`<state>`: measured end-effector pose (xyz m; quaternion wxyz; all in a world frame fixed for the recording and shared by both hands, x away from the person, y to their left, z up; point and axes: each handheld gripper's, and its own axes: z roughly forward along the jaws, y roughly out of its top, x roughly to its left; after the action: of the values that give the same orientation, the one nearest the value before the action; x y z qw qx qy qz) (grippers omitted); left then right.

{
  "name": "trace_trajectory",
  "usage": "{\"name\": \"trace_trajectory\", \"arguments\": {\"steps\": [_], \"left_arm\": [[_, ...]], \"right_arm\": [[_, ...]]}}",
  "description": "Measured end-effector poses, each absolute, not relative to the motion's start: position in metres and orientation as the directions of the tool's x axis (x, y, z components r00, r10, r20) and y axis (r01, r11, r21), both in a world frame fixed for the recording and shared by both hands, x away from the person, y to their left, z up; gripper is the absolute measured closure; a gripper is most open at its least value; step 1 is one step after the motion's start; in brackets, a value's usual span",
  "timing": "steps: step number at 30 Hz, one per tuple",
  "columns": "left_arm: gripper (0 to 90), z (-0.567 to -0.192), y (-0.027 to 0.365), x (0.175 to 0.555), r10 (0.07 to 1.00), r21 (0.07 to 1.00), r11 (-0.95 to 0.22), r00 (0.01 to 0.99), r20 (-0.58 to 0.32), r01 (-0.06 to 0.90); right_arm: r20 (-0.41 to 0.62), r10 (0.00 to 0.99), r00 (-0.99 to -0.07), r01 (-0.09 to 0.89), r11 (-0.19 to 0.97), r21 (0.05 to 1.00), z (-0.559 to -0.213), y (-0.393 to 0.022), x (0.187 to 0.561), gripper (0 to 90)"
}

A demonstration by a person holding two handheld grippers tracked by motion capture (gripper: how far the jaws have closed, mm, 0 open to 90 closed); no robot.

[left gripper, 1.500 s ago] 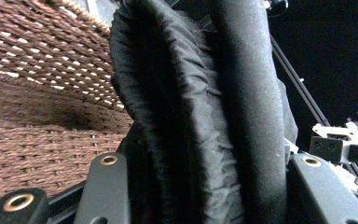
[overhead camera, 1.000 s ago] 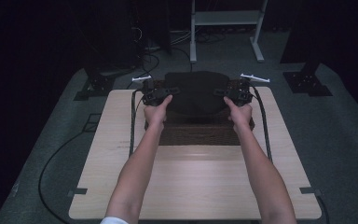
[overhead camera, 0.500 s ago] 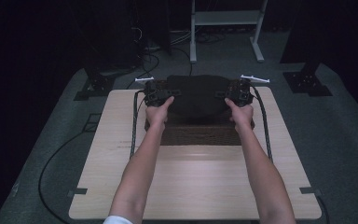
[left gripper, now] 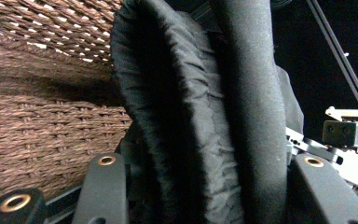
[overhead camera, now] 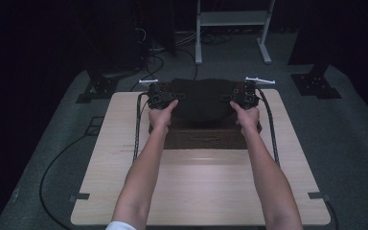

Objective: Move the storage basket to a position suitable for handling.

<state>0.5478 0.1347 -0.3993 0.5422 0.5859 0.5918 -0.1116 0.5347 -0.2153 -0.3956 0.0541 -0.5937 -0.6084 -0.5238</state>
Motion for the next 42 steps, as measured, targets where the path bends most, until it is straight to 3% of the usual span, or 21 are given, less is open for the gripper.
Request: {"name": "trace_trajectory", "arguments": {"steps": [24, 34, 42], "left_arm": [[47.5, -0.4022, 0.1334, 0.5503, 0.616, 0.489, 0.261, 0.246, -0.748, 0.832], [40.9, -0.4042, 0.1344, 0.5511, 0.650, 0.476, 0.270, 0.207, -0.732, 0.837], [36.4, -0.3998, 0.1389, 0.5491, 0.676, 0.510, 0.281, 0.209, -0.706, 0.813]], "right_arm": [[0.669, 0.698, -0.255, 0.811, -0.222, 0.541, -0.3979, -0.2110, 0.5394, 74.2], [0.652, 0.719, -0.240, 0.825, -0.202, 0.527, -0.3994, -0.2086, 0.5415, 75.6], [0.608, 0.769, -0.197, 0.837, -0.190, 0.512, -0.4005, -0.2105, 0.5422, 66.0]]}}
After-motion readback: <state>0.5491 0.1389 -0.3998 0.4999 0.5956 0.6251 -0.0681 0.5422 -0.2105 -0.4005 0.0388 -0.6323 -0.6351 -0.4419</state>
